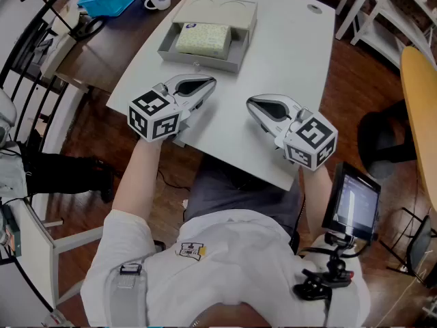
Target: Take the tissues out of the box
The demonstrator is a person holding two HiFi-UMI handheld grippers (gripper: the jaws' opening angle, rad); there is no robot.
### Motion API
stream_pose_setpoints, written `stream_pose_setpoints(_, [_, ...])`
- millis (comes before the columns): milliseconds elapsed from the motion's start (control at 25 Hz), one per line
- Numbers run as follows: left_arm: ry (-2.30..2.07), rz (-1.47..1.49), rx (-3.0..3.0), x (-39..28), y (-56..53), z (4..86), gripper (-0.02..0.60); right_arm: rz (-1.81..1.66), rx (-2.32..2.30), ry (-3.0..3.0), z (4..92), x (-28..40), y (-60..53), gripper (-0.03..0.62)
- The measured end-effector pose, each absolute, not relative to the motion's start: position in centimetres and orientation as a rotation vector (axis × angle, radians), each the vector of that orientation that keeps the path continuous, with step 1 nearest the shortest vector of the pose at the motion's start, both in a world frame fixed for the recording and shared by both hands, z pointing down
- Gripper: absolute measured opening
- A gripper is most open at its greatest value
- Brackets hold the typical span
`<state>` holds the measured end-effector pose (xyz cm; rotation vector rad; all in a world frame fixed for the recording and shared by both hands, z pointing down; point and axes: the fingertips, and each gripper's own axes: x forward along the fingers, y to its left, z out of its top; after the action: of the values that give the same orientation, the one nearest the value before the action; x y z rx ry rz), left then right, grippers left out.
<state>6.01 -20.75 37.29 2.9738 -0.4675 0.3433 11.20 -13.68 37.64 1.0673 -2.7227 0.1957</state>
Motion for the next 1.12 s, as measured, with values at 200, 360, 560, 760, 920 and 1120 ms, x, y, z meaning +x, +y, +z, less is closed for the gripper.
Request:
stream_pose_setpoints(200, [-0.574, 0.544, 3.143, 4.8, -27.6, 33.2, 0.022, 0.181, 1.100, -2.727, 37.1, 10.8, -14.3, 0.020])
stream_pose_setpoints(360, [-0.494, 0.926, 3.259, 5.8, -32.1, 32.0, 0.116, 0.157, 1.104, -2.718, 37.0, 10.7, -15.5, 0.044])
stream_pose_setpoints(560, [-0.242, 1.281, 3.261, 7.4, -33.7, 33.8, 0.177, 0.094, 1.098, -2.680, 36.7, 11.2, -18.7, 0.096])
stream_pose_setpoints(760, [-0.019, 1.433, 3.247, 8.6, -33.4, 35.4, 0.202, -0.005, 1.078, -2.613, 34.9, 12.1, -24.1, 0.120])
stream_pose_setpoints(920, [0.049, 1.447, 3.241, 8.8, -33.9, 35.7, 0.267, -0.023, 1.018, -2.554, 34.8, 11.9, -28.5, 0.158])
stream_pose_setpoints(1120, [0.256, 1.537, 3.168, 6.5, -34.3, 36.5, 0.426, 0.021, 0.950, -2.520, 36.4, 10.6, -32.1, 0.189])
